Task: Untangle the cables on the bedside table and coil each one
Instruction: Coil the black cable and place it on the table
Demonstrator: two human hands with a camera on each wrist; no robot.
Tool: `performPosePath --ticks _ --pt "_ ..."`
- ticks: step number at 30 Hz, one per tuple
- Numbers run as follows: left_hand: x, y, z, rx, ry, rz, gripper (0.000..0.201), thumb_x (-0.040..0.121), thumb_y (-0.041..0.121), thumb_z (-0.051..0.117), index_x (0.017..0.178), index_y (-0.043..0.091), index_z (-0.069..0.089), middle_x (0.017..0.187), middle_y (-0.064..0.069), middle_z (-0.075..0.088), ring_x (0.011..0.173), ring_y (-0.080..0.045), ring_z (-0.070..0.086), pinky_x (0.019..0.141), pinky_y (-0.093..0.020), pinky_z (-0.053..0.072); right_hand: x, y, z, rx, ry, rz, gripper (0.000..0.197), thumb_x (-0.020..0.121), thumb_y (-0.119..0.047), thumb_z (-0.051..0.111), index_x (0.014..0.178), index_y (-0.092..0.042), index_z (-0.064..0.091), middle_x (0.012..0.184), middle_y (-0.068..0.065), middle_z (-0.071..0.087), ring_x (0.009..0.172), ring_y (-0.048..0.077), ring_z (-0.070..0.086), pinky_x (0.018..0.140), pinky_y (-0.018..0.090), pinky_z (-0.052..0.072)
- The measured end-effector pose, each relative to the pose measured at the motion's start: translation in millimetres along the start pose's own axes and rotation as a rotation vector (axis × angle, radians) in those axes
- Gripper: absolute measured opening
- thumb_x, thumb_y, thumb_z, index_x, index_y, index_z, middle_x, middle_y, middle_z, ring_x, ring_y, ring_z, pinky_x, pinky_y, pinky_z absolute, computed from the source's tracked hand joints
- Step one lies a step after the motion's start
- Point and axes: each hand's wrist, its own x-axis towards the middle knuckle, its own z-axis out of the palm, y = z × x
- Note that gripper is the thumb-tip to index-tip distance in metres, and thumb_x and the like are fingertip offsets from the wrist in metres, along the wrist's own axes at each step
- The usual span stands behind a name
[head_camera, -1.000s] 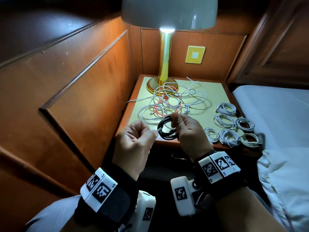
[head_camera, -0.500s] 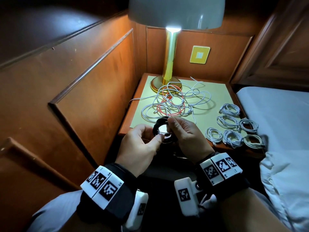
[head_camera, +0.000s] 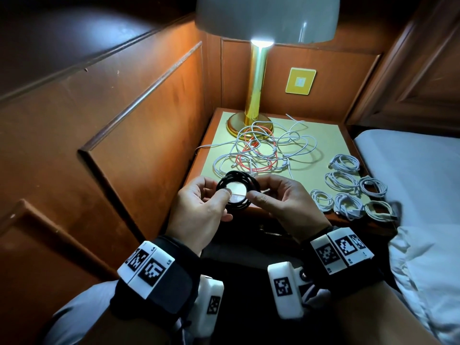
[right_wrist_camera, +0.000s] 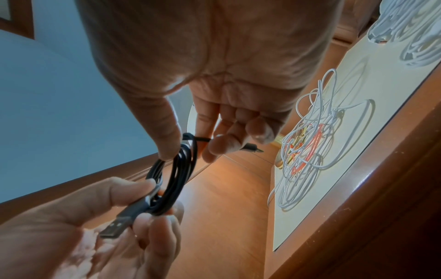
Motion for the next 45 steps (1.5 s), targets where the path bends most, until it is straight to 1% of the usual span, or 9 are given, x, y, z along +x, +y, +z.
performPosePath --ticks 6,16,20,24,27,31,36,40,45 --pt "1 4 -1 -0.094 -0.014 -0.061 0.017 0.077 0.014 0.073 0.066 0.024 0.065 0.079 -0.015 0.066 0.056 -0.019 0.052 0.058 -0.034 0.053 -3 0 -1 -0.062 -0.001 0.025 0.028 0.078 -0.028 0.076 0.103 -0.016 0.075 0.088 0.012 0.077 0.084 0.034 0.074 0.081 0.05 0.06" --pt "7 -1 -6 -0.055 0.064 0.014 0.012 0.089 0.008 0.071 0.082 0.009 0.062 0.076 -0.021 0.063 0.05 -0.016 0.052 0.057 -0.032 0.052 -6 -4 -4 -0.11 0.051 -0.03 0.002 0.087 -0.012 0.075 0.087 -0.011 0.076 0.073 -0.002 0.072 0.062 0.005 0.063 0.06 0.019 0.047" --pt "7 -2 -5 -0.072 0.048 -0.012 0.012 0.09 0.009 0.071 0.081 0.009 0.062 0.076 -0.021 0.062 0.05 -0.017 0.05 0.057 -0.033 0.052 -5 -2 -4 -0.107 0.056 0.024 0.002 0.088 -0.016 0.074 0.087 -0.015 0.076 0.071 0.012 0.069 0.059 0.013 0.06 0.055 0.029 0.046" --pt "7 -3 -4 -0.079 0.02 -0.019 0.013 0.089 0.009 0.071 0.081 0.01 0.062 0.077 -0.02 0.062 0.052 -0.017 0.051 0.058 -0.032 0.052 -3 1 -3 -0.096 0.095 0.079 0.005 0.09 -0.022 0.073 0.091 -0.017 0.075 0.064 0.0 0.066 0.06 0.014 0.062 0.055 0.03 0.044" --pt "6 -3 -3 -0.077 -0.006 -0.03 0.013 0.089 0.01 0.072 0.082 0.009 0.062 0.08 -0.022 0.063 0.052 -0.015 0.051 0.057 -0.033 0.053 -1 2 -4 -0.07 0.105 0.095 0.02 0.083 -0.039 0.076 0.095 -0.022 0.077 0.075 0.015 0.07 0.064 0.017 0.062 0.056 0.028 0.043" --pt "4 -3 -1 -0.051 -0.065 -0.044 0.012 0.088 0.012 0.073 0.083 0.009 0.063 0.082 -0.02 0.065 0.057 -0.016 0.055 0.057 -0.033 0.054 -4 -3 -3 -0.09 0.083 0.076 0.021 0.082 -0.041 0.075 0.095 -0.024 0.075 0.067 -0.011 0.068 0.061 0.008 0.06 0.054 0.016 0.043" --pt "4 -7 -1 0.031 -0.085 -0.007 0.011 0.088 0.014 0.074 0.084 0.009 0.066 0.088 -0.02 0.071 0.072 -0.021 0.068 0.058 -0.033 0.057 -7 -6 -1 -0.26 0.045 -0.007 0.014 0.086 -0.03 0.076 0.096 -0.021 0.077 0.081 -0.005 0.075 0.073 0.008 0.07 0.071 0.03 0.057" --pt "6 -13 -1 0.053 -0.129 -0.077 0.014 0.092 0.024 0.071 0.094 0.01 0.067 0.087 -0.012 0.067 0.062 -0.017 0.063 0.061 -0.036 0.056 -3 -1 -4 -0.309 0.099 -0.003 0.005 0.088 -0.024 0.075 0.084 -0.021 0.075 0.063 -0.012 0.068 0.057 0.001 0.062 0.058 0.022 0.048" --pt "6 -23 -3 0.184 -0.223 -0.136 0.017 0.093 0.035 0.067 0.102 0.021 0.064 0.1 -0.009 0.07 0.061 -0.013 0.062 0.059 -0.032 0.052 4 3 -35 -0.292 0.278 0.112 0.017 0.087 -0.028 0.075 0.081 -0.013 0.074 0.071 0.009 0.07 0.054 0.013 0.057 0.059 0.036 0.049"
